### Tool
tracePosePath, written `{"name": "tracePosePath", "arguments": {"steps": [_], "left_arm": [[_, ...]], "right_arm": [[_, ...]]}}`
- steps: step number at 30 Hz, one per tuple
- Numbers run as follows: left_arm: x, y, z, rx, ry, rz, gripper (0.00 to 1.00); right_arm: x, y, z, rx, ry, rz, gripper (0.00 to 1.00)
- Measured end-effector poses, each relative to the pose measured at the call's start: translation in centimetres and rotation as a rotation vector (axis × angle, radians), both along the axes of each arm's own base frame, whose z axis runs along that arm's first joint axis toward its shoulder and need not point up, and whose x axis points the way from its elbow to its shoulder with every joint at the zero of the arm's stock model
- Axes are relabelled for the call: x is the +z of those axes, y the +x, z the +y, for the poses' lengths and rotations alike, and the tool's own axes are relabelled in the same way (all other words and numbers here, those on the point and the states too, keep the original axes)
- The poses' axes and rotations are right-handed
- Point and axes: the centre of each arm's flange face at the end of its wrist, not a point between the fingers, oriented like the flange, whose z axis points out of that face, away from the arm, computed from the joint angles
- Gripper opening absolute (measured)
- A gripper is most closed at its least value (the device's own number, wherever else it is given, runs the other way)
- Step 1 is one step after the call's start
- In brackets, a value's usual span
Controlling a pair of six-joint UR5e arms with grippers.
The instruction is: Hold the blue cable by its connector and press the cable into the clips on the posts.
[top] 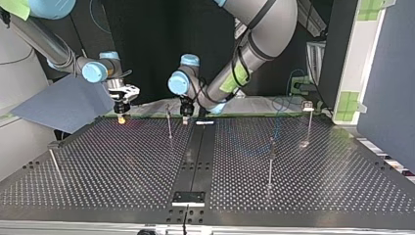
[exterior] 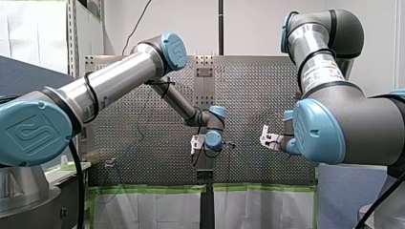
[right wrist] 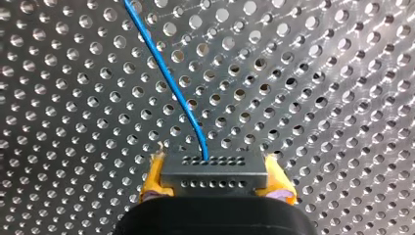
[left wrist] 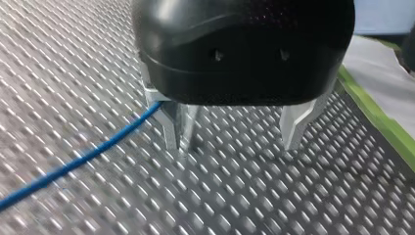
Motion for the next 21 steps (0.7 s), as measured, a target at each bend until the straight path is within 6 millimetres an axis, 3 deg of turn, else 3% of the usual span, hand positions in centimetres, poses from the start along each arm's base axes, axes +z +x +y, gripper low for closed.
{"name": "tracePosePath", "arguments": {"steps": [4,7,16,21], "left_arm": [[2.3,-2.0,-1.4,0.0,-0.005,0.001,1.0],[2.8,-3.6,-2.4,-0.001,-0.001,0.013,1.0],[2.7,-8.7,-5.5,-0.066,0.024,0.058,1.0],[2.5,-10.2,-7.0,-0.121,-0.001,0.064,1.0]], "right_arm": [[-0.1,0.0,0.1,0.0,0.008,0.0,0.0],[-0.1,-0.1,0.1,-0.001,0.015,0.001,0.0],[-0.2,-0.4,0.1,-0.004,0.024,0.002,0.0],[-0.2,-0.5,0.1,-0.006,0.025,0.002,0.0]]}}
